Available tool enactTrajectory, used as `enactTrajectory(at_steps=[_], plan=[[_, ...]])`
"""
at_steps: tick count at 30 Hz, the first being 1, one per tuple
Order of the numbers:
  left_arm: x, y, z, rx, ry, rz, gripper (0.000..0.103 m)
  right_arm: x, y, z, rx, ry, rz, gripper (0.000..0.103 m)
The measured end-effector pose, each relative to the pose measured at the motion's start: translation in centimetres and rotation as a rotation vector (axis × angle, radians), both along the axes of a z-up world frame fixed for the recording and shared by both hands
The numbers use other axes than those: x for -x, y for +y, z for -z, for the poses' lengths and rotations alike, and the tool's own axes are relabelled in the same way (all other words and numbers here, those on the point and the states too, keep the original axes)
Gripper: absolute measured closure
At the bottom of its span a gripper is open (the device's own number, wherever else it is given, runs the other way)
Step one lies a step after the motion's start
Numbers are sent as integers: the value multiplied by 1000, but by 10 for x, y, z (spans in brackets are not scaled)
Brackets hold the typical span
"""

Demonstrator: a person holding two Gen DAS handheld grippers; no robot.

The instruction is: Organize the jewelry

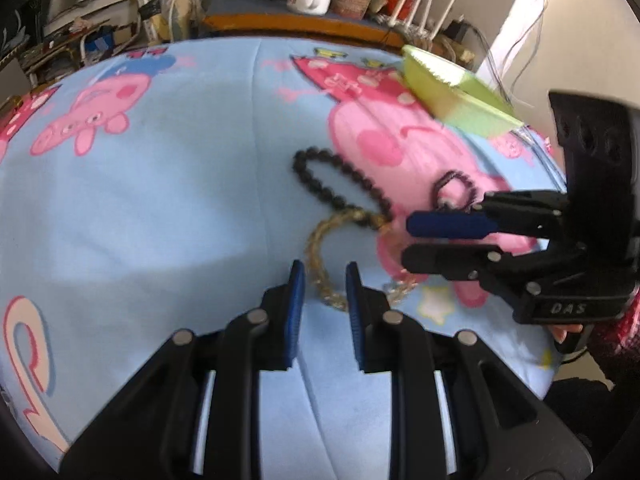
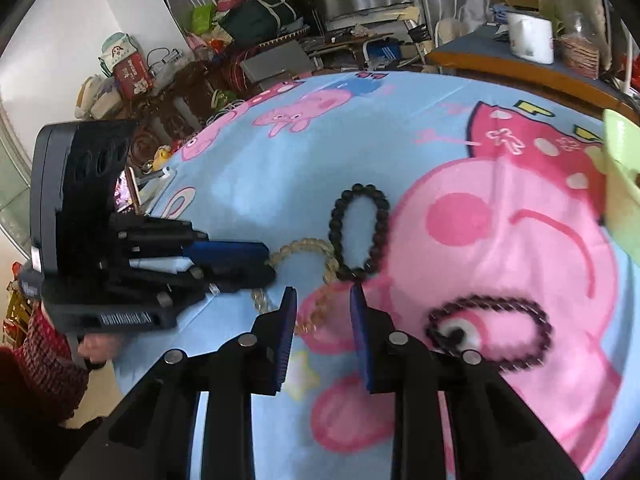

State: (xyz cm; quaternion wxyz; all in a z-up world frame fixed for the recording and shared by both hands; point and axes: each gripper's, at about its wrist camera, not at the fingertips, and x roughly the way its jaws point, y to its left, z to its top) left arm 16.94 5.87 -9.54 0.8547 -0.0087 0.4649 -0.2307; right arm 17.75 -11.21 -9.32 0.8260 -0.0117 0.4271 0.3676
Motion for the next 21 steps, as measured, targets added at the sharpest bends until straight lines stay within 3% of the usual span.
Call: enactTrajectory(at_steps=[3, 10, 14, 21], plan=[[3, 3, 1, 2, -5, -16, 96, -1, 9, 3, 27, -9, -5, 103], [6, -5, -13, 68, -6, 13, 96, 10, -20, -13, -27, -38, 22, 103], [-6, -33, -36, 75, -51, 63, 96, 7, -54, -33, -59, -93, 82, 103], [-49, -123, -90, 69, -168, 193, 96, -13, -138, -78, -81, -211, 271, 103]])
